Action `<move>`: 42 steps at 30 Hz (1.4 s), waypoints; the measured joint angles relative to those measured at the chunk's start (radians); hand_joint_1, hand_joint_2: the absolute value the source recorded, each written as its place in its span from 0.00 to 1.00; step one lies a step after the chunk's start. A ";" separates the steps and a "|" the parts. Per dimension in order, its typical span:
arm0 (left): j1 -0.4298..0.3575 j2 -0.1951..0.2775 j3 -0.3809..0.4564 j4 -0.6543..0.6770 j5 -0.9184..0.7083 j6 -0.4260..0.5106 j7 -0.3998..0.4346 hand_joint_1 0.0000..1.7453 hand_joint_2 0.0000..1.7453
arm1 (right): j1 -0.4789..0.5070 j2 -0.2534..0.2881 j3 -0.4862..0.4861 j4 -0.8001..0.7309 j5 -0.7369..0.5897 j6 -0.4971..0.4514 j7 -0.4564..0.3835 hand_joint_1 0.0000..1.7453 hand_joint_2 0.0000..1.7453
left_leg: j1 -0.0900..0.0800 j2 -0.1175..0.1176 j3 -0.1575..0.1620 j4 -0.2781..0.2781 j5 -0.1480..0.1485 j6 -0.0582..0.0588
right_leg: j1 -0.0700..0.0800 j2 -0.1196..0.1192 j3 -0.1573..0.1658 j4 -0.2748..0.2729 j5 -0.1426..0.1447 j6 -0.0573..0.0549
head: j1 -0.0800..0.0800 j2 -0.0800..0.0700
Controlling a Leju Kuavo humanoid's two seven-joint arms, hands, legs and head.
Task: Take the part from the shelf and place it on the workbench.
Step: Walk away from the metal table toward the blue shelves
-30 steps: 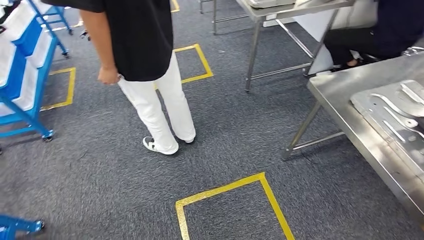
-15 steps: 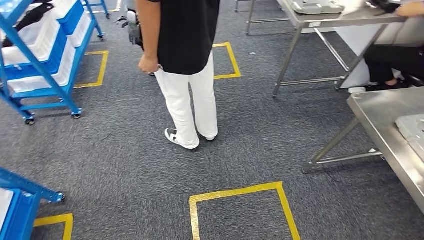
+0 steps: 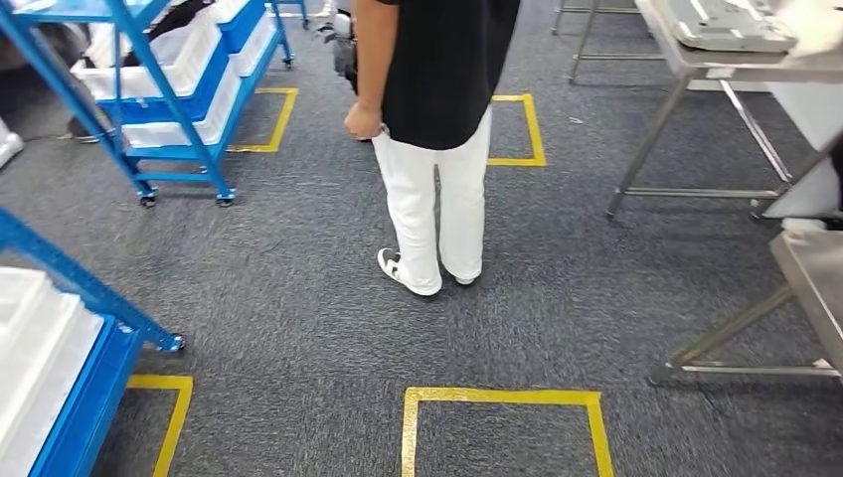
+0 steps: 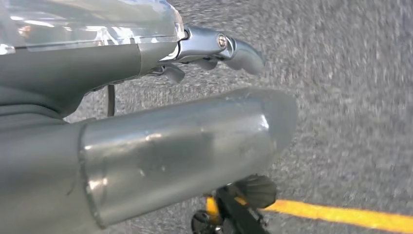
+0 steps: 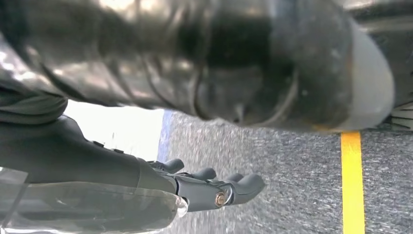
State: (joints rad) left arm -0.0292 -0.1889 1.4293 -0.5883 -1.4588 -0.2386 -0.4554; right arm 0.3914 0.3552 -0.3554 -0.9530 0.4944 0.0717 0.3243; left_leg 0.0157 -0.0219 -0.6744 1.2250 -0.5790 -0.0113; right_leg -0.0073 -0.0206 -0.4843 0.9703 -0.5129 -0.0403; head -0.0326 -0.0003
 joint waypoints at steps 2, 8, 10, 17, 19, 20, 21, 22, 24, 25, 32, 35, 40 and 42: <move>0.000 0.010 0.000 0.018 -0.006 0.011 0.000 0.00 0.00 | -0.003 0.000 -0.005 0.006 -0.001 0.001 0.000 0.00 0.00 | 0.007 0.013 -0.017 0.041 -0.002 -0.009 | 0.000 -0.032 0.001 0.003 -0.005 0.004 | 0.000 0.000; -0.003 0.035 0.000 0.063 -0.016 0.034 0.004 0.00 0.00 | -0.020 0.000 -0.020 0.017 -0.001 0.002 0.000 0.00 0.00 | 0.009 0.072 0.113 -0.199 0.095 -0.006 | 0.001 -0.093 0.009 0.032 -0.038 0.040 | 0.002 0.000; 0.000 0.040 0.000 0.070 -0.017 0.038 0.004 0.00 0.00 | -0.027 0.000 -0.021 0.019 -0.001 0.002 0.000 0.00 0.00 | 0.007 0.054 0.111 -0.202 0.095 0.010 | -0.004 -0.098 0.014 0.034 -0.043 0.049 | 0.003 0.000; -0.010 0.055 -0.001 0.102 -0.032 0.061 -0.004 0.00 0.00 | -0.024 0.000 -0.021 0.022 -0.013 0.012 0.000 0.00 0.00 | -0.006 -0.020 0.113 -0.208 0.101 0.038 | -0.001 0.016 -0.135 0.323 -0.164 0.037 | 0.004 0.000; -0.011 0.057 -0.001 0.110 -0.036 0.063 -0.006 0.00 0.00 | -0.020 0.000 -0.021 0.021 -0.019 0.014 0.002 0.00 0.00 | -0.011 -0.050 0.119 -0.208 0.100 0.039 | 0.012 0.033 -0.114 0.243 -0.086 0.017 | 0.004 0.000; -0.011 0.056 -0.001 0.114 -0.040 0.065 -0.007 0.00 0.00 | -0.017 -0.001 -0.021 0.020 -0.025 0.014 0.006 0.00 0.00 | -0.011 -0.063 0.120 -0.209 0.099 0.040 | 0.019 0.057 -0.089 0.175 -0.044 0.006 | 0.004 0.000; -0.012 0.055 -0.001 0.119 -0.046 0.067 -0.009 0.00 0.00 | -0.011 -0.001 -0.021 0.014 -0.034 0.014 0.014 0.00 0.00 | -0.011 -0.076 0.121 -0.208 0.099 0.039 | 0.024 0.082 -0.068 0.116 -0.014 -0.004 | 0.003 0.000; -0.013 0.053 -0.002 0.124 -0.052 0.071 -0.013 0.00 0.00 | -0.003 -0.002 -0.021 0.005 -0.046 0.014 0.025 0.00 0.00 | -0.009 -0.088 0.119 -0.208 0.100 0.037 | 0.027 0.100 -0.054 0.077 0.000 -0.012 | 0.004 0.000; -0.011 0.048 -0.002 0.130 -0.066 0.081 -0.020 0.00 0.00 | 0.016 -0.003 -0.020 -0.025 -0.067 0.018 0.050 0.00 0.00 | -0.005 -0.113 0.115 -0.213 0.104 0.028 | 0.028 0.103 -0.045 0.053 0.001 -0.018 | 0.004 0.000; -0.008 0.046 -0.002 0.131 -0.071 0.087 -0.023 0.00 0.00 | 0.024 -0.002 -0.020 -0.042 -0.073 0.022 0.059 0.00 0.00 | -0.005 -0.118 0.113 -0.214 0.106 0.023 | 0.024 0.091 -0.039 0.041 0.004 -0.018 | 0.004 0.000; -0.013 0.035 -0.004 0.143 -0.084 0.113 -0.029 0.00 0.00 | 0.066 -0.002 -0.024 -0.100 -0.086 0.036 0.081 0.00 0.00 | 0.004 0.012 -0.004 0.033 -0.021 -0.018 | 0.013 -0.020 -0.010 -0.003 0.011 -0.013 | 0.003 0.000; -0.010 0.033 -0.004 0.150 -0.090 0.125 -0.031 0.00 0.00 | 0.066 -0.002 -0.028 -0.113 -0.089 0.040 0.082 0.00 0.00 | 0.017 0.047 0.073 -0.106 0.058 -0.034 | 0.005 -0.058 -0.009 0.016 -0.007 0.004 | 0.003 0.000; -0.010 0.025 -0.006 0.161 -0.095 0.143 -0.037 0.00 0.00 | 0.066 -0.002 -0.046 -0.132 -0.086 0.062 0.075 0.00 0.00 | 0.007 0.060 0.125 -0.206 0.091 0.000 | 0.004 -0.095 -0.002 0.039 -0.030 0.039 | 0.003 0.000; -0.008 0.023 -0.006 0.164 -0.097 0.152 -0.038 0.00 0.00 | 0.065 -0.002 -0.059 -0.138 -0.074 0.077 0.060 0.00 0.00 | 0.009 0.044 0.126 -0.214 0.096 0.016 | -0.002 -0.066 -0.006 0.061 -0.052 0.049 | 0.003 0.000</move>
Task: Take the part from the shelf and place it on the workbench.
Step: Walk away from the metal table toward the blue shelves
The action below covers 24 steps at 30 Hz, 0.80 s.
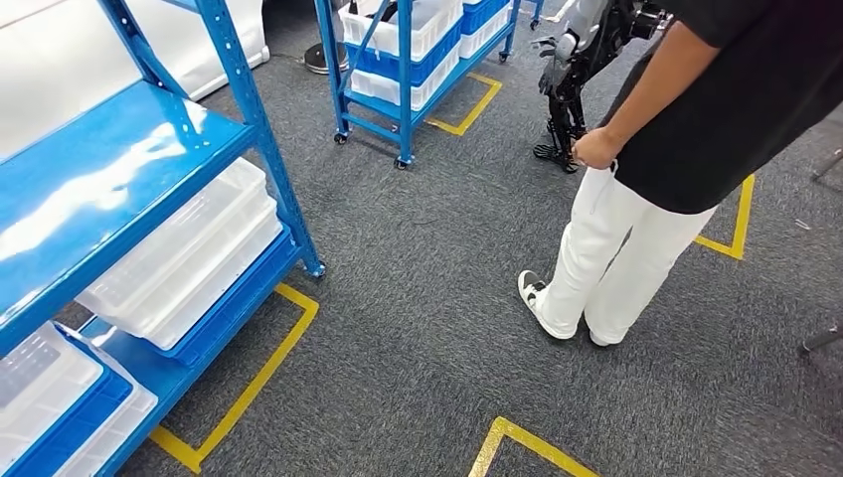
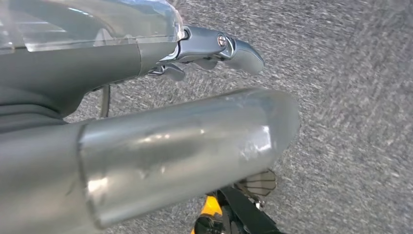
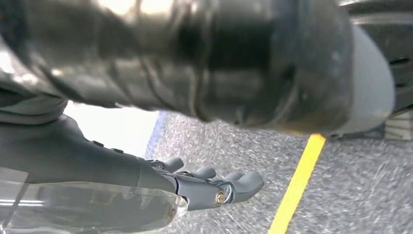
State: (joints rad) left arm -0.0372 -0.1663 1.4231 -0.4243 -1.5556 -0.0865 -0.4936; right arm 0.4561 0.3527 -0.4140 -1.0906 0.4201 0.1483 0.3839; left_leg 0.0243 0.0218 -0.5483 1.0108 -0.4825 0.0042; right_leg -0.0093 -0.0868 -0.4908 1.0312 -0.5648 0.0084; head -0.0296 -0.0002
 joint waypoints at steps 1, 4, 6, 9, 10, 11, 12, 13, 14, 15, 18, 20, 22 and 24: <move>-0.001 -0.002 0.000 0.001 -0.001 0.005 0.000 0.00 0.00 | 0.000 0.000 -0.009 -0.001 0.009 0.008 -0.009 0.00 0.00 | 0.002 -0.008 0.001 -0.004 0.004 0.007 | -0.002 0.026 -0.015 0.036 -0.027 0.003 | 0.000 0.000; -0.005 -0.003 -0.002 0.001 -0.002 0.017 -0.001 0.00 0.00 | -0.002 0.000 -0.047 -0.001 0.041 0.030 -0.038 0.00 0.00 | -0.002 -0.039 -0.005 -0.005 0.009 0.016 | -0.004 0.078 -0.102 0.219 -0.115 0.004 | 0.001 0.000; -0.004 -0.003 -0.002 0.001 -0.003 0.020 -0.002 0.00 0.00 | -0.004 0.000 -0.073 -0.001 0.055 0.038 -0.050 0.00 0.00 | -0.005 -0.068 -0.005 -0.004 0.009 0.016 | -0.003 0.085 -0.121 0.249 -0.098 0.000 | 0.001 0.000; -0.005 -0.005 -0.003 0.002 -0.004 0.020 -0.002 0.00 0.00 | -0.006 0.000 -0.096 -0.001 0.060 0.043 -0.055 0.00 0.00 | -0.006 -0.111 -0.004 0.001 0.010 0.013 | -0.003 0.134 -0.051 0.074 0.012 -0.015 | 0.001 0.000; -0.006 -0.006 -0.004 0.002 -0.004 0.020 -0.002 0.00 0.00 | -0.006 0.000 -0.102 0.000 0.061 0.044 -0.057 0.00 0.00 | -0.005 -0.124 -0.007 0.002 0.011 0.008 | -0.003 0.155 -0.032 0.025 0.031 -0.019 | 0.001 0.000; -0.006 -0.007 -0.004 0.003 -0.004 0.020 -0.002 0.00 0.00 | -0.007 0.000 -0.108 0.000 0.063 0.045 -0.061 0.00 0.00 | -0.004 -0.135 -0.010 0.003 0.013 0.003 | -0.001 0.170 -0.022 -0.002 0.037 -0.021 | 0.001 0.000; -0.004 -0.008 -0.005 0.003 -0.004 0.021 -0.002 0.00 0.00 | -0.009 0.000 -0.112 0.000 0.067 0.047 -0.065 0.00 0.00 | -0.002 -0.147 -0.014 0.002 0.016 -0.005 | 0.001 0.171 -0.020 -0.008 0.034 -0.023 | 0.000 0.000; -0.002 -0.008 -0.006 0.003 -0.005 0.021 -0.002 0.00 0.00 | -0.013 0.000 -0.117 0.000 0.073 0.048 -0.073 0.00 0.00 | -0.001 -0.160 -0.017 -0.002 0.020 -0.013 | 0.002 0.159 -0.019 -0.012 0.037 -0.026 | 0.001 0.000; 0.001 -0.007 -0.007 0.003 -0.006 0.022 -0.003 0.00 0.00 | -0.017 0.000 -0.122 0.000 0.081 0.050 -0.081 0.00 0.00 | 0.000 -0.159 -0.020 -0.001 0.021 -0.018 | 0.000 0.145 -0.017 -0.018 0.041 -0.030 | 0.000 0.000; 0.003 -0.006 -0.007 0.003 -0.006 0.023 -0.004 0.00 0.00 | -0.021 0.001 -0.129 0.000 0.091 0.054 -0.091 0.00 0.00 | -0.002 -0.140 -0.026 0.009 0.012 -0.022 | -0.002 0.132 -0.014 -0.026 0.045 -0.036 | 0.000 0.000; -0.004 -0.005 -0.011 0.001 -0.005 0.004 -0.017 0.00 0.00 | -0.029 0.001 -0.156 0.003 0.138 0.071 -0.118 0.00 0.00 | -0.005 -0.051 -0.088 0.146 -0.076 -0.031 | -0.001 0.085 -0.013 -0.038 0.052 -0.051 | -0.004 0.000; -0.009 -0.026 -0.020 -0.051 0.001 -0.075 -0.020 0.00 0.00 | -0.038 0.001 -0.184 0.007 0.198 0.093 -0.137 0.00 0.00 | -0.004 -0.033 -0.131 0.251 -0.122 -0.038 | 0.003 0.048 -0.015 -0.037 0.050 -0.053 | -0.004 0.000; -0.003 -0.064 -0.033 -0.152 0.014 -0.172 -0.015 0.00 0.00 | -0.053 0.001 -0.218 0.011 0.265 0.116 -0.159 0.00 0.00 | -0.003 -0.022 -0.105 0.228 -0.097 -0.039 | 0.005 0.019 -0.015 -0.034 0.048 -0.051 | -0.004 0.000; 0.005 -0.096 -0.049 -0.238 0.028 -0.221 -0.010 0.00 0.00 | -0.068 0.001 -0.253 0.014 0.313 0.131 -0.178 0.00 0.00 | -0.005 0.010 -0.025 0.094 -0.041 -0.034 | 0.007 -0.003 -0.013 -0.030 0.044 -0.045 | -0.004 0.000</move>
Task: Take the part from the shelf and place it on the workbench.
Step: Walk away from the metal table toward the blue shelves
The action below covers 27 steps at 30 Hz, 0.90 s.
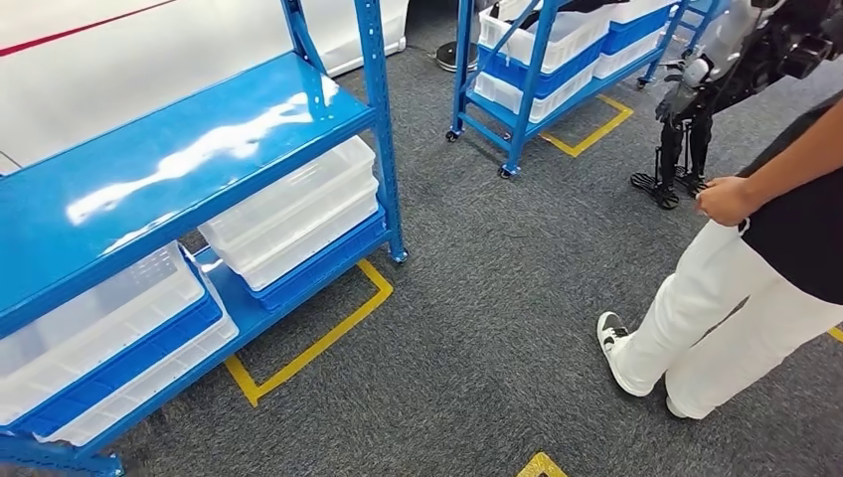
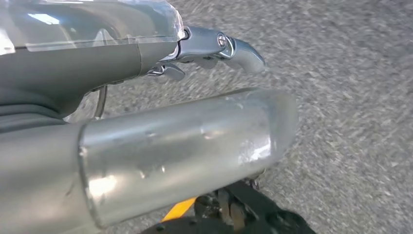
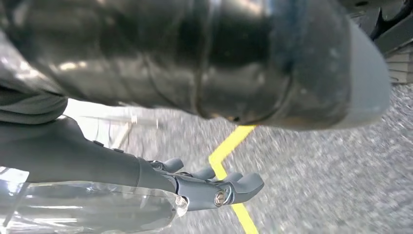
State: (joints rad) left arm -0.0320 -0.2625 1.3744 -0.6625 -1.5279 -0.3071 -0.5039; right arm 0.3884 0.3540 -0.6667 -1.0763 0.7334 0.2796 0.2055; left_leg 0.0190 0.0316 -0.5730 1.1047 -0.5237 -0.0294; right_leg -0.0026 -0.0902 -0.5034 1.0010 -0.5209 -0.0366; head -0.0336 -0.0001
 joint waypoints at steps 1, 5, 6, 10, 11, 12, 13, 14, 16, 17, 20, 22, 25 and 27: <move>0.003 -0.012 -0.008 -0.033 0.005 -0.010 0.002 0.00 0.00 | -0.006 0.000 -0.015 0.002 0.016 0.005 -0.006 0.00 0.00 | -0.002 0.016 0.031 -0.056 0.018 0.006 | 0.002 -0.010 0.002 0.003 -0.003 0.005 | 0.000 0.000; 0.011 -0.040 -0.026 -0.128 0.036 -0.026 0.015 0.00 0.00 | -0.036 0.000 -0.071 0.007 0.090 0.028 -0.042 0.00 0.00 | -0.007 0.007 0.049 -0.106 0.034 0.030 | 0.004 -0.038 0.011 0.005 -0.009 0.025 | 0.001 0.000; 0.014 -0.044 -0.030 -0.144 0.047 -0.031 0.020 0.00 0.00 | -0.047 0.000 -0.088 0.010 0.117 0.037 -0.057 0.00 0.00 | -0.004 -0.002 0.051 -0.112 0.038 0.035 | 0.002 -0.019 0.010 0.012 -0.016 0.030 | 0.001 0.000; 0.019 -0.053 -0.066 -0.191 0.080 -0.041 0.036 0.00 0.00 | -0.079 0.000 -0.170 0.040 0.217 0.051 -0.122 0.00 0.00 | 0.000 -0.041 0.047 -0.120 0.052 0.052 | -0.008 0.083 -0.078 0.207 -0.129 0.042 | 0.003 0.000; 0.022 -0.054 -0.073 -0.197 0.084 -0.041 0.037 0.00 0.00 | -0.085 0.000 -0.187 0.048 0.236 0.053 -0.134 0.00 0.00 | 0.000 -0.054 0.045 -0.118 0.052 0.052 | -0.009 0.086 -0.103 0.259 -0.145 0.044 | 0.003 0.000; 0.026 -0.055 -0.080 -0.201 0.087 -0.041 0.038 0.00 0.00 | -0.089 0.000 -0.202 0.055 0.254 0.054 -0.145 0.00 0.00 | 0.000 -0.068 0.044 -0.116 0.052 0.052 | -0.011 0.088 -0.114 0.278 -0.139 0.045 | 0.003 0.000; 0.030 -0.056 -0.085 -0.204 0.089 -0.041 0.039 0.00 0.00 | -0.093 0.000 -0.213 0.060 0.274 0.054 -0.157 0.00 0.00 | 0.000 -0.083 0.044 -0.114 0.052 0.051 | -0.014 0.090 -0.107 0.258 -0.113 0.046 | 0.003 0.000; 0.033 -0.056 -0.091 -0.205 0.091 -0.040 0.040 0.00 0.00 | -0.097 -0.001 -0.223 0.064 0.307 0.053 -0.175 0.00 0.00 | 0.001 -0.098 0.045 -0.111 0.051 0.049 | -0.017 0.099 -0.084 0.203 -0.072 0.046 | 0.003 0.000; 0.038 -0.058 -0.103 -0.206 0.093 -0.036 0.043 0.00 0.00 | -0.108 -0.001 -0.244 0.076 0.409 0.047 -0.225 0.00 0.00 | 0.001 -0.124 0.040 -0.102 0.047 0.040 | -0.023 0.145 -0.032 0.079 -0.015 0.045 | 0.003 0.000; 0.040 -0.058 -0.109 -0.207 0.095 -0.034 0.044 0.00 0.00 | -0.115 -0.002 -0.259 0.084 0.467 0.043 -0.253 0.00 0.00 | 0.001 -0.136 0.036 -0.098 0.047 0.033 | -0.023 0.165 -0.018 0.042 -0.003 0.044 | 0.002 0.000; 0.048 -0.056 -0.121 -0.211 0.103 -0.033 0.045 0.00 0.00 | -0.146 -0.005 -0.318 0.105 0.574 0.034 -0.317 0.00 0.00 | 0.005 -0.170 0.022 -0.097 0.054 0.010 | -0.020 0.156 -0.015 0.025 -0.002 0.035 | 0.002 0.000; 0.055 -0.055 -0.123 -0.215 0.106 -0.035 0.045 0.00 0.00 | -0.165 -0.006 -0.355 0.113 0.598 0.033 -0.340 0.00 0.00 | 0.004 -0.140 0.006 -0.073 0.036 0.001 | -0.022 0.129 -0.013 0.016 0.005 0.021 | 0.000 0.000; 0.056 -0.055 -0.133 -0.218 0.108 -0.036 0.045 0.00 0.00 | -0.177 -0.006 -0.395 0.123 0.620 0.034 -0.356 0.00 0.00 | 0.001 -0.056 -0.071 0.094 -0.058 -0.004 | -0.017 0.078 -0.015 0.011 0.007 0.006 | -0.003 0.000; 0.058 -0.055 -0.139 -0.218 0.108 -0.035 0.045 0.00 0.00 | -0.184 -0.006 -0.417 0.132 0.637 0.040 -0.361 0.00 0.00 | 0.002 -0.041 -0.107 0.181 -0.086 -0.006 | -0.011 0.044 -0.016 0.012 0.005 0.004 | -0.002 0.000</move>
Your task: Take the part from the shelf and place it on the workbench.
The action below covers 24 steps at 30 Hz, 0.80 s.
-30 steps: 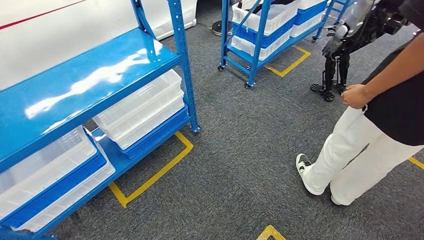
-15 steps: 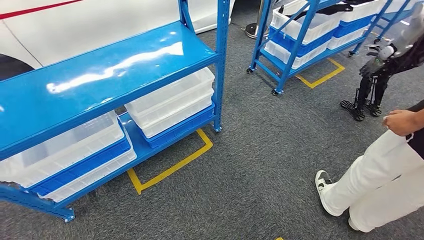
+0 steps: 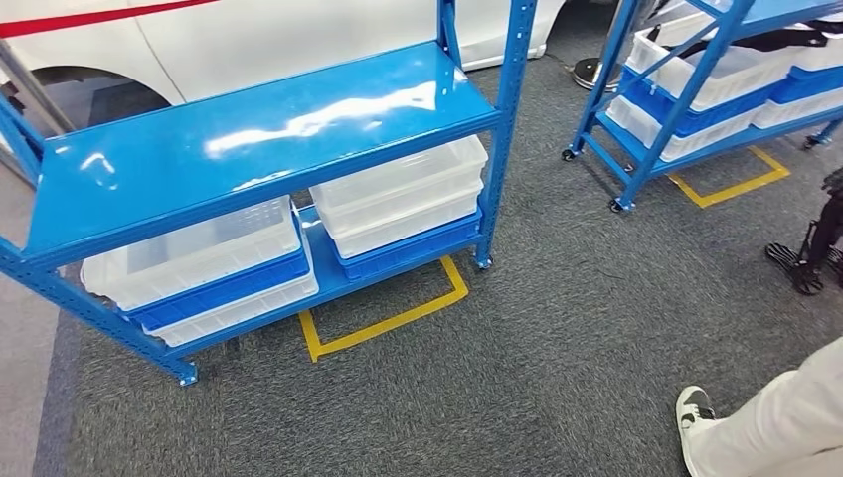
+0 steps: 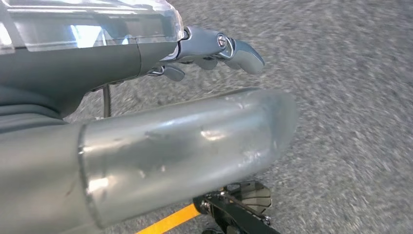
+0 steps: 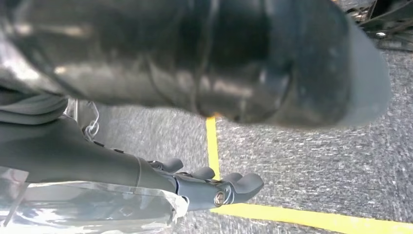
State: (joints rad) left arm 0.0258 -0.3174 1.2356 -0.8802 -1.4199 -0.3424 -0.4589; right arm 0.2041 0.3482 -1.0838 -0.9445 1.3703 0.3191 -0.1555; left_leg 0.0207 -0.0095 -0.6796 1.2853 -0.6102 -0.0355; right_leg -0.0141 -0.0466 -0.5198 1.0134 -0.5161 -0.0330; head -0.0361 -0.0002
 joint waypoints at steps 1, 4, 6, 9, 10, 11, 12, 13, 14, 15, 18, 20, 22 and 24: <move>0.002 0.000 -0.002 0.000 0.000 0.001 0.000 0.00 0.00 | -0.005 0.000 -0.009 0.005 0.007 0.003 -0.001 0.00 0.00 | 0.000 0.004 0.008 -0.008 0.013 0.001 | 0.002 -0.014 0.000 0.001 -0.001 0.000 | 0.000 0.000; 0.005 0.002 -0.004 0.000 0.000 0.010 0.000 0.00 0.00 | -0.023 0.000 -0.031 0.024 0.026 0.010 -0.001 0.00 0.00 | -0.006 0.039 0.115 -0.196 0.099 0.014 | 0.005 -0.045 0.004 0.006 -0.007 0.007 | 0.000 0.000; 0.005 0.004 -0.006 0.000 0.001 0.014 0.000 0.00 0.00 | -0.032 0.000 -0.043 0.036 0.032 0.013 -0.001 0.00 0.00 | -0.013 0.056 0.152 -0.269 0.118 0.027 | 0.007 -0.059 0.008 0.008 -0.010 0.016 | 0.000 0.000; 0.009 0.005 -0.006 0.001 0.002 0.017 0.000 0.00 0.00 | -0.043 -0.001 -0.054 0.045 0.036 0.015 -0.001 0.00 0.00 | -0.013 0.038 0.154 -0.283 0.124 0.042 | 0.007 -0.065 0.017 0.007 -0.013 0.031 | 0.001 0.000; 0.009 0.005 -0.006 0.001 0.002 0.017 0.000 0.00 0.00 | -0.044 -0.002 -0.056 0.048 0.036 0.015 -0.001 0.00 0.00 | -0.009 0.031 0.157 -0.290 0.130 0.049 | 0.007 -0.046 0.013 0.020 -0.025 0.036 | 0.001 0.000; 0.008 0.005 -0.006 0.001 0.002 0.018 0.000 0.00 0.00 | -0.044 -0.003 -0.059 0.050 0.037 0.015 -0.001 0.00 0.00 | -0.006 0.023 0.160 -0.297 0.135 0.055 | 0.005 -0.020 0.000 0.051 -0.048 0.041 | 0.002 0.000; 0.006 0.005 -0.006 0.001 0.002 0.018 0.000 0.00 0.00 | -0.044 -0.004 -0.062 0.053 0.037 0.015 -0.001 0.00 0.00 | -0.004 0.017 0.160 -0.300 0.139 0.058 | 0.002 0.009 -0.024 0.103 -0.079 0.044 | 0.003 0.000; 0.005 0.005 -0.006 0.001 0.002 0.018 0.000 0.00 0.00 | -0.043 -0.005 -0.065 0.055 0.037 0.015 -0.001 0.00 0.00 | -0.004 0.009 0.157 -0.300 0.141 0.061 | 0.001 0.030 -0.057 0.168 -0.113 0.046 | 0.003 0.000; 0.004 0.005 -0.006 0.001 0.002 0.018 0.000 0.00 0.00 | -0.043 -0.005 -0.068 0.058 0.037 0.016 -0.001 0.00 0.00 | -0.004 0.000 0.154 -0.299 0.141 0.062 | 0.000 0.038 -0.087 0.228 -0.136 0.048 | 0.003 0.000; 0.004 0.005 -0.006 0.001 0.002 0.018 0.000 0.00 0.00 | -0.043 -0.006 -0.070 0.060 0.038 0.016 -0.001 0.00 0.00 | -0.004 -0.010 0.153 -0.297 0.141 0.062 | -0.001 0.041 -0.106 0.265 -0.141 0.050 | 0.003 0.000; 0.005 0.004 -0.007 0.003 0.002 0.018 0.000 0.00 0.00 | -0.043 -0.007 -0.075 0.065 0.038 0.016 -0.001 0.00 0.00 | -0.004 -0.044 0.154 -0.290 0.139 0.058 | -0.005 0.054 -0.066 0.163 -0.049 0.050 | 0.003 0.000; 0.003 0.004 -0.007 0.005 0.002 0.019 0.000 0.00 0.00 | -0.044 -0.007 -0.080 0.068 0.040 0.017 0.001 0.00 0.00 | -0.006 -0.064 0.149 -0.281 0.135 0.049 | -0.007 0.086 -0.019 0.050 -0.003 0.045 | 0.003 0.000; 0.004 0.005 -0.007 0.006 0.002 0.022 0.000 0.00 0.00 | -0.047 -0.008 -0.084 0.071 0.043 0.020 0.003 0.00 0.00 | -0.007 -0.079 0.142 -0.277 0.134 0.036 | -0.004 0.099 -0.007 0.017 -0.003 0.038 | 0.003 0.000; 0.007 0.006 -0.007 0.008 0.002 0.025 0.000 0.00 0.00 | -0.051 -0.007 -0.087 0.074 0.046 0.022 0.006 0.00 0.00 | -0.004 -0.087 0.137 -0.276 0.134 0.023 | -0.004 0.083 -0.006 0.013 0.002 0.026 | 0.002 0.000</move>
State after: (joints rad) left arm 0.0327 -0.3117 1.2284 -0.8724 -1.4182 -0.3169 -0.4590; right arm 0.1534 0.3410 -1.1710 -0.8702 1.4165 0.3411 -0.1500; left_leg 0.0164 -0.0968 -0.5421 1.0090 -0.4757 -0.0127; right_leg -0.0177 0.0361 -0.5257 1.0261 -0.5146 -0.0069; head -0.0336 -0.0001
